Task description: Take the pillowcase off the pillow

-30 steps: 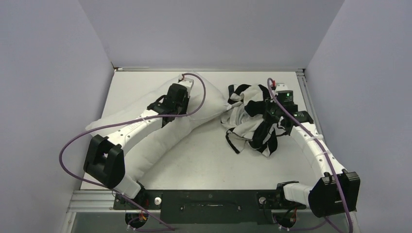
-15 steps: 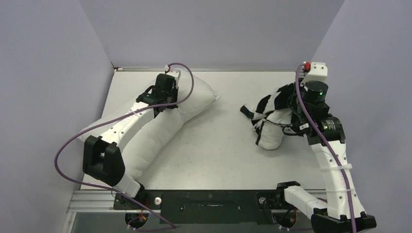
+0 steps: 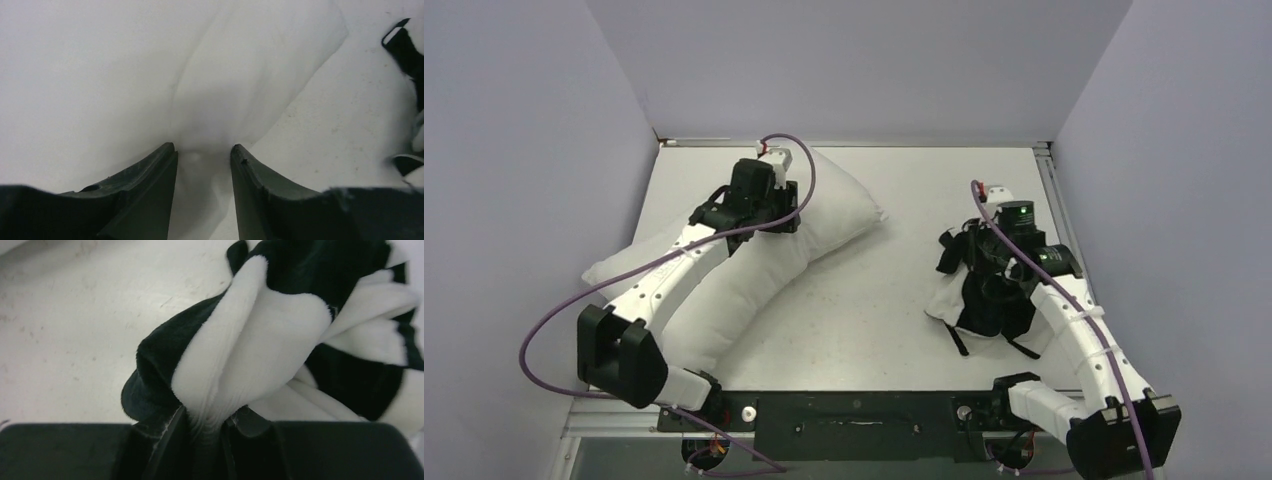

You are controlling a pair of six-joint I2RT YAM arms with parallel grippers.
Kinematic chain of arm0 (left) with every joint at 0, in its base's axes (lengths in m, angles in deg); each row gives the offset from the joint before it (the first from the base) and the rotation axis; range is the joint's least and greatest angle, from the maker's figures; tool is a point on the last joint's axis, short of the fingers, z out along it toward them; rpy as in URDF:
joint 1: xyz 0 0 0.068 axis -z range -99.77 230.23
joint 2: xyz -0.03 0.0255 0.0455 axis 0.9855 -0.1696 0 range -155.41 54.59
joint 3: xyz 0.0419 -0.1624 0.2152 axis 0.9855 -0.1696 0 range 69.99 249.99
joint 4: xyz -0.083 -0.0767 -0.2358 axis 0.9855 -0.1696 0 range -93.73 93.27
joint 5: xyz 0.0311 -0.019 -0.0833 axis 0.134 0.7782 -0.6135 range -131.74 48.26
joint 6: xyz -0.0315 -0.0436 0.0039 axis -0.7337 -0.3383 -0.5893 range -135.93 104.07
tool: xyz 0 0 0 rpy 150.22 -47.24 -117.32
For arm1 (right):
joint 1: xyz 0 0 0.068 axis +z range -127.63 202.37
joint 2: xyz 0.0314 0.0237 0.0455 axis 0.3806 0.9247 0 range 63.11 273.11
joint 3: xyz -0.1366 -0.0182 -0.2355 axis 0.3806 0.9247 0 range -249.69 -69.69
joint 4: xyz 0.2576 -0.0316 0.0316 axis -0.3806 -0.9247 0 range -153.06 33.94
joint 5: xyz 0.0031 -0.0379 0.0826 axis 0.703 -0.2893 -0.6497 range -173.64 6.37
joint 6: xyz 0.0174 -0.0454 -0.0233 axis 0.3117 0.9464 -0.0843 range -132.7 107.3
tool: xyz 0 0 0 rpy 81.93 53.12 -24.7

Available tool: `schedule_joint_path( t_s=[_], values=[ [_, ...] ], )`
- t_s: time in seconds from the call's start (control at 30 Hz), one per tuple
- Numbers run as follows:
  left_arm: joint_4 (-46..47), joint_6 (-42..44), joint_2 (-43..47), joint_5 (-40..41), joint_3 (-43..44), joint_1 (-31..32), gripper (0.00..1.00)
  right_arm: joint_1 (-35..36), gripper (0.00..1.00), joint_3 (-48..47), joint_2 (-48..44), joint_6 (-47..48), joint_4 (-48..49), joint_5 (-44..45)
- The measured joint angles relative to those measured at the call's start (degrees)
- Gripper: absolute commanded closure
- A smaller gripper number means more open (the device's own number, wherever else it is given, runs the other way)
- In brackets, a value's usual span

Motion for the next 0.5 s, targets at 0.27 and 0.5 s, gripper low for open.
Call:
schedule_joint_path(
  t_s=[0.27,0.5],
  values=[
    [-4.57,-1.25,12.41,-2.73,-1.27,0.5,0.27,8.13,0.48,2.25,7.39,-6.45,-0.85,-3.28],
    [-10.19,-0.9,22.53,2.23,-1.7,6.19,0.17,8.81,0.08,2.97,-0.74,-11.43,-0.35,0.07]
  ],
)
